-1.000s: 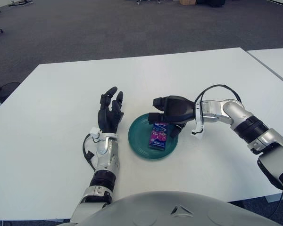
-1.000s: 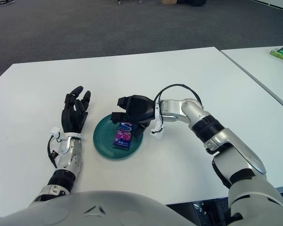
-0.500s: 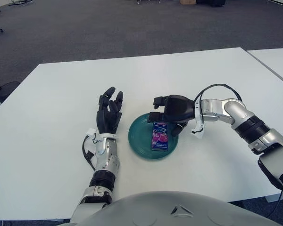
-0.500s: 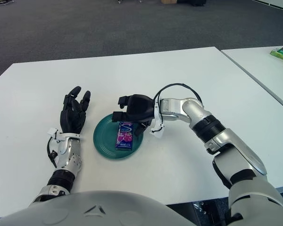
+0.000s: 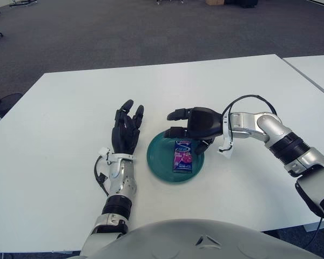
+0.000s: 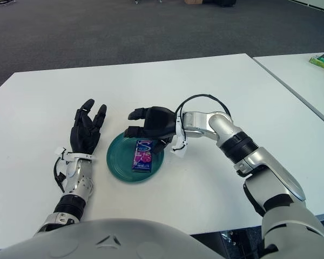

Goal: Put the gum into the plate.

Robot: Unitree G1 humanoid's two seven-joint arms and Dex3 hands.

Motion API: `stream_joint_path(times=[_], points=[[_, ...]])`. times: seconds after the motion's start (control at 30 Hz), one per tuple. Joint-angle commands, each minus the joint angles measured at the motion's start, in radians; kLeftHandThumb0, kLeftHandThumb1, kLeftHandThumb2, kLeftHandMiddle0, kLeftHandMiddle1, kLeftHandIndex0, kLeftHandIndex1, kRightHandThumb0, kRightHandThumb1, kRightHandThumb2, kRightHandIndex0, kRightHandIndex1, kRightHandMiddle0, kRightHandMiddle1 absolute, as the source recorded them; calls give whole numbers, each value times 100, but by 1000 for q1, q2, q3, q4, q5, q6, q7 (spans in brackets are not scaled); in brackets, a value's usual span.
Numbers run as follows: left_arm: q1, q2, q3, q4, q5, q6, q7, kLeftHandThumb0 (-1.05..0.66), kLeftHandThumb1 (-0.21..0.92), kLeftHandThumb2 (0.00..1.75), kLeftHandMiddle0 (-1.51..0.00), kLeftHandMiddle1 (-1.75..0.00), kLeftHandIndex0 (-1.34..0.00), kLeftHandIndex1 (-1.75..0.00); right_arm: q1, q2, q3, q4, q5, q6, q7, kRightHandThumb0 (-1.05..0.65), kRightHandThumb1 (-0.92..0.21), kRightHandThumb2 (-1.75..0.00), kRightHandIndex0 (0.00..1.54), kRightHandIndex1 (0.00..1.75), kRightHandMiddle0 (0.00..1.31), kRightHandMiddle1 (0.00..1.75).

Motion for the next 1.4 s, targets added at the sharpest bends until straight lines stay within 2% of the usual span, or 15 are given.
stream_joint_path(times=[0.0, 0.1, 0.2, 0.3, 0.4, 0.43, 0.47, 0.53, 0.57, 0.63, 0.73, 0.83, 0.93, 1.03, 1.37], points=[[151, -229, -16, 78, 26, -41, 24, -70, 92, 92, -38, 0, 0, -76, 21, 18, -71, 72, 108, 9, -41, -101, -92, -113, 6, 0, 0, 17], [148, -215, -19, 93, 93, -90, 76, -71, 92, 93, -37, 0, 0, -75, -10, 47, -107, 212, 209, -3, -64, -103, -92, -112, 3, 0, 0, 13], [143, -208, -20, 103, 133, -114, 117, -72, 92, 92, -38, -1, -1, -76, -4, 67, -134, 272, 267, -2, -83, -104, -92, -111, 2, 0, 0, 10], [133, -192, -16, 115, 178, -119, 179, -74, 92, 87, -42, -2, -6, -81, 64, 126, -204, 365, 460, 14, -77, -103, -92, -106, 1, 0, 0, 9], [131, -184, -16, 121, 194, -122, 201, -76, 92, 82, -45, -4, -10, -87, 115, 185, -261, 435, 601, -3, -85, -102, -92, -102, 1, 0, 1, 10], [131, -180, -15, 122, 198, -123, 205, -76, 92, 81, -47, -4, -12, -89, 131, 209, -281, 458, 643, -10, -92, -100, -92, -99, 3, 0, 0, 14], [128, -175, -14, 131, 205, -127, 212, -76, 92, 80, -47, -5, -13, -89, 150, 262, -321, 491, 710, -8, -116, -99, -92, -98, 4, 0, 0, 15], [124, -168, -12, 142, 219, -135, 222, -77, 92, 78, -49, -5, -14, -91, 169, 341, -375, 532, 809, 7, -128, -96, -92, -93, 11, 0, 0, 32], [122, -166, -12, 146, 224, -139, 227, -77, 92, 78, -49, -5, -15, -92, 174, 370, -393, 546, 848, 15, -122, -94, -92, -91, 14, 0, 0, 41], [122, -163, -11, 149, 232, -144, 231, -78, 92, 77, -49, -5, -16, -92, 178, 403, -414, 567, 896, 27, -99, -91, -92, -92, 16, 0, 0, 46], [124, -157, -10, 151, 246, -153, 238, -78, 92, 77, -48, -5, -17, -92, 194, 472, -461, 593, 1011, 83, -32, -90, -92, -86, 21, 1, 0, 60], [125, -150, -12, 152, 264, -162, 245, -78, 92, 78, -45, -3, -16, -90, 218, 533, -525, 574, 1152, 180, 35, -85, -92, -81, 26, 2, 0, 69], [127, -144, -13, 152, 282, -169, 253, -79, 92, 80, -42, -2, -13, -87, 234, 562, -554, 543, 1201, 228, 54, -81, -92, -78, 28, 2, 0, 73], [129, -138, -15, 153, 303, -179, 266, -79, 92, 83, -38, 0, -9, -83, 267, 573, -571, 494, 1218, 268, 66, -81, -92, -81, 21, 1, 0, 62], [149, -127, -32, 133, 358, -195, 313, -80, 92, 87, -32, 0, -4, -79, 346, 553, -596, 388, 1139, 361, 73, -91, -92, -100, 2, 0, 0, 27]])
